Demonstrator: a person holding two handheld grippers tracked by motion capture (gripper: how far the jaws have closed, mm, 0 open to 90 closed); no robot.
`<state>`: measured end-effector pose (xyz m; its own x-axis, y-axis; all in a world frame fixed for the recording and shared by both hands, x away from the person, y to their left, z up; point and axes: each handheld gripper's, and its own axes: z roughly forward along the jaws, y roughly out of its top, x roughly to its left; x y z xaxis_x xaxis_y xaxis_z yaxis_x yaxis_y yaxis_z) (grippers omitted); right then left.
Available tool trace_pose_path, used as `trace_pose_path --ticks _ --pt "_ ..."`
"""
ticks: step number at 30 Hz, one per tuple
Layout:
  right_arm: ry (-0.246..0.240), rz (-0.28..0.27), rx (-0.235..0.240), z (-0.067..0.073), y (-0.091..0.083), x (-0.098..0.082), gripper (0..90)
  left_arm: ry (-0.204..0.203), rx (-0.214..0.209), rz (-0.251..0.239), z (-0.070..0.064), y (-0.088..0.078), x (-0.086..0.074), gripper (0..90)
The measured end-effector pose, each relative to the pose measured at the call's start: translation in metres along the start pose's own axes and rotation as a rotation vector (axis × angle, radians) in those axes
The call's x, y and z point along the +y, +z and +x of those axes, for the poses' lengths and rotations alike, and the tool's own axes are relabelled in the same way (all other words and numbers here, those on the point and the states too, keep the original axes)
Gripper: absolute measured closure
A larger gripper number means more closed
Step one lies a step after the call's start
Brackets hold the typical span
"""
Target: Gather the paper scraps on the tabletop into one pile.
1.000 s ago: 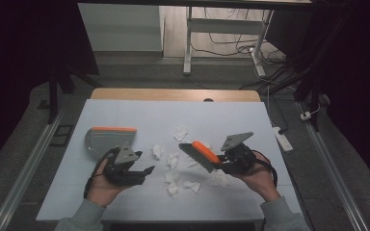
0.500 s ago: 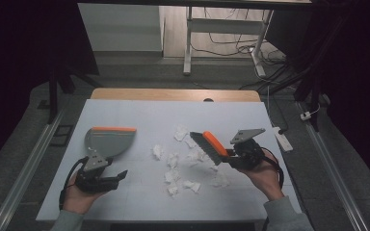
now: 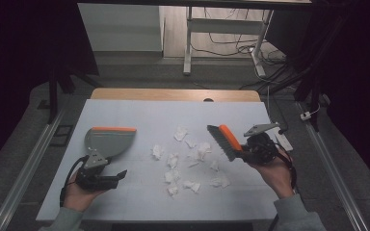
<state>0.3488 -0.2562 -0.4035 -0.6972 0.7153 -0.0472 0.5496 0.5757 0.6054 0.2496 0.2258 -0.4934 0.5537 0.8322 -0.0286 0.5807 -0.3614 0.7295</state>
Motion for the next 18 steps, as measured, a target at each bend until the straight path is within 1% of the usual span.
trace_pose_path --ticks 1,3,5,7,9,12,14,18 --pt "0.024 0.014 -0.018 -0.004 0.001 0.0 70.7 -0.003 -0.004 0.0 0.001 0.0 -0.001 25.6" --pt "0.06 0.06 -0.059 -0.012 0.007 0.001 70.7 -0.006 -0.006 -0.003 0.001 -0.001 -0.002 25.6" --pt "0.082 0.103 -0.072 -0.018 0.015 0.004 70.7 -0.01 -0.004 -0.004 0.002 -0.002 -0.003 25.6" --pt "0.089 0.136 -0.078 -0.021 0.025 0.01 70.7 -0.02 0.005 -0.011 0.003 -0.004 -0.004 25.6" --pt "0.089 0.161 -0.076 -0.023 0.034 0.017 70.7 -0.033 -0.003 -0.024 0.004 -0.005 -0.004 25.6" --pt "0.092 0.193 -0.077 -0.023 0.048 0.028 70.7 -0.026 -0.008 -0.022 0.003 -0.004 -0.004 25.7" --pt "0.073 0.222 -0.085 -0.023 0.058 0.037 70.6 -0.024 -0.013 -0.021 0.003 -0.003 -0.004 25.7" --pt "0.061 0.279 -0.097 -0.027 0.079 0.053 70.6 -0.026 -0.019 -0.026 0.004 -0.002 -0.004 25.7"
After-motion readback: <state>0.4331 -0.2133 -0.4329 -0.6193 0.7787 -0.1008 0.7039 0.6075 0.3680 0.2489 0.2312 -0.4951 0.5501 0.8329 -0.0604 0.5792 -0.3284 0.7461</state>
